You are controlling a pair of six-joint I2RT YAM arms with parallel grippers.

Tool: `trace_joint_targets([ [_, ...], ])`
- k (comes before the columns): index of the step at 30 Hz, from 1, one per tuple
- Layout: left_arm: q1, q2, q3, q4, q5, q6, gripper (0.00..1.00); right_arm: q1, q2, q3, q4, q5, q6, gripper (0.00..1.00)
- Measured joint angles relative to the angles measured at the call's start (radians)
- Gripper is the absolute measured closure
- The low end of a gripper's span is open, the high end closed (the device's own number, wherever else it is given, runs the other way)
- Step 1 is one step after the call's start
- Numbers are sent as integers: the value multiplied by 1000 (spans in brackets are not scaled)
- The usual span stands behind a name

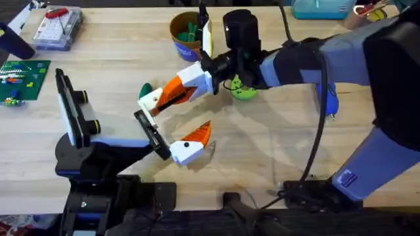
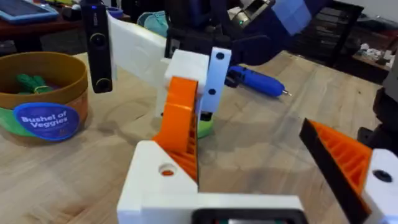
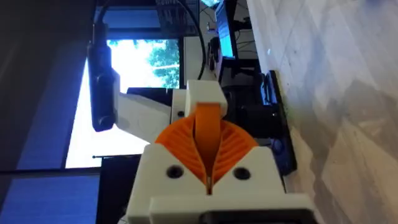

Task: Pick up the gripper from the table and insert it into the empty holder that is missing its gripper. Then pick up a screw, insert it into the mounting hole, and use the screwdriver to tighten it. Finally, clean up the table by picking up the vegetable and placing it into the bucket.

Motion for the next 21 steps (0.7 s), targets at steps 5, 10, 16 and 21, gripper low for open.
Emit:
trace_joint_targets([
  [5, 0, 0, 0, 0, 0, 0, 10, 0, 0, 0, 0, 0, 0, 995],
  [10, 0, 0, 0, 0, 0, 0, 10, 0, 0, 0, 0, 0, 0, 995],
  [16, 0, 0, 0, -3, 23, -8, 10, 1, 0, 0, 6, 6, -2, 576],
  [21, -13, 0, 0, -13, 103, -10, 10, 12, 0, 0, 9, 44, -6, 16],
])
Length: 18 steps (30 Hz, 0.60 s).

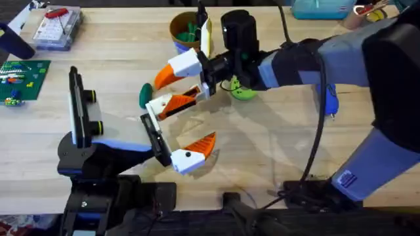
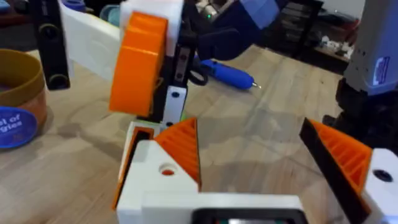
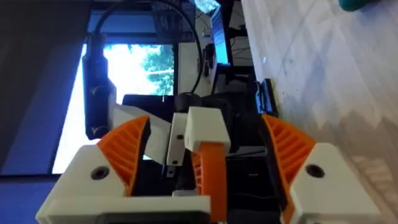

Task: Pick up the gripper from the table and insert it into the empty holder that is missing its gripper. Then pick up a screw, insert it into the mounting hole, and use the screwdriver to tighten it. Finally, clean up the table by picking up the vegetable and placing it into the bucket.

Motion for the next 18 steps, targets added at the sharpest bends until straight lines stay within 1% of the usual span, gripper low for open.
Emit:
trace_joint_targets([
  [3, 0, 0, 0, -2, 20, 0, 10, 3, 0, 0, 0, 9, -1, 11],
  [9, 0, 0, 0, -4, 30, 0, 10, 1, 0, 0, 0, 12, -1, 11],
  [18, 0, 0, 0, -6, 40, 0, 10, -36, 0, 0, -2, 13, -4, 11],
])
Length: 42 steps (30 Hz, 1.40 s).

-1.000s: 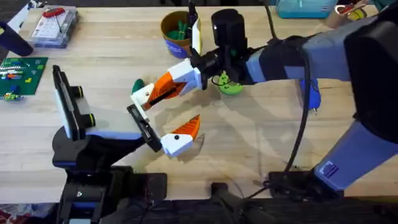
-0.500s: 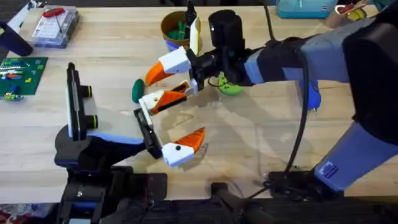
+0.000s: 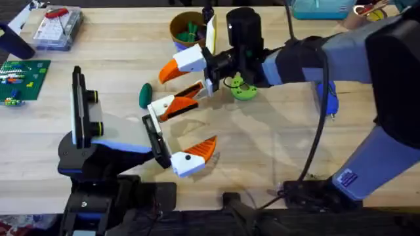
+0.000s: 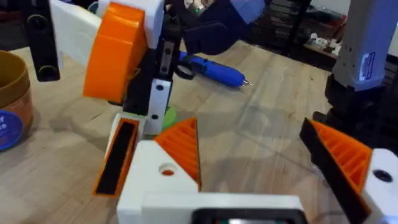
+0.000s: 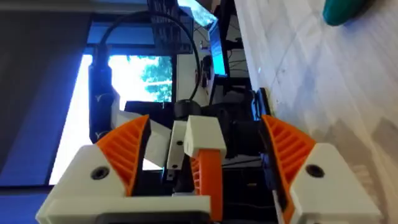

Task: Pick up the gripper from the table and insert it into the empty holder that is missing its gripper. Then pick up a screw, insert it into the mounting hole, and use the screwdriver to tighten it. Finally, clean up the table by picking up the vegetable and placing it into the bucket.

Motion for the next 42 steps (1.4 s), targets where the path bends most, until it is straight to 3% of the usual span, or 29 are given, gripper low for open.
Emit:
trace_joint_targets([
  [8, 0, 0, 0, 0, 1, 0, 10, -54, 0, 0, 1, 20, -37, 11],
  [16, 0, 0, 0, 0, 3, 0, 10, -167, 0, -5, 25, -94, -79, 16],
  [25, 0, 0, 0, 0, 3, 0, 10, -166, -11, -137, 4, -74, -121, 55],
  [34, 0, 0, 0, 0, 3, 0, 10, -167, -185, -217, 16, -39, -154, 54],
  [42, 0, 0, 0, 0, 3, 0, 10, -170, -170, -284, 6, -34, -164, 27],
])
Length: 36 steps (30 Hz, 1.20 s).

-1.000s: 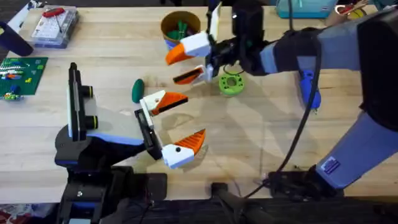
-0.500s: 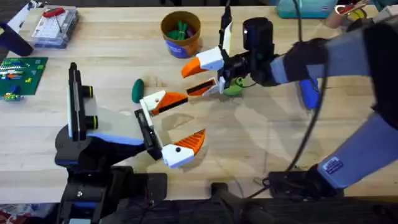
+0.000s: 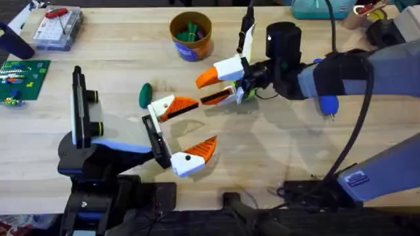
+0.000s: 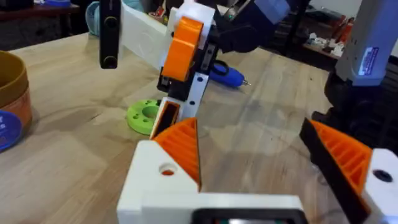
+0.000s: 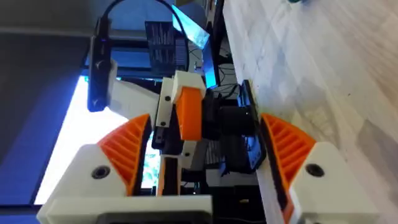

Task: Pick up the gripper from the table and insert it into the empty holder that is missing its gripper. Then pick up a screw, insert it into the mounting hole, and use the screwdriver to tighten it. Finally, clean up the table by picking up the vegetable and placing it into the bucket.

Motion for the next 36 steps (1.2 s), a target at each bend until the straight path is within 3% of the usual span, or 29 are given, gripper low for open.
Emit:
trace_joint_targets([
  [23, 0, 0, 0, 0, 0, 0, 10, 84, 0, 0, 1, 31, 28, 55],
  [32, 0, 0, 0, 0, 0, 0, 10, 93, 0, 0, 2, 32, 36, 202],
  [34, 0, 0, 0, 0, 0, 0, 10, 93, 0, 0, 3, 31, 35, 291],
  [36, 0, 0, 0, 0, 0, 0, 10, 93, 0, 0, 3, 29, 35, 454],
])
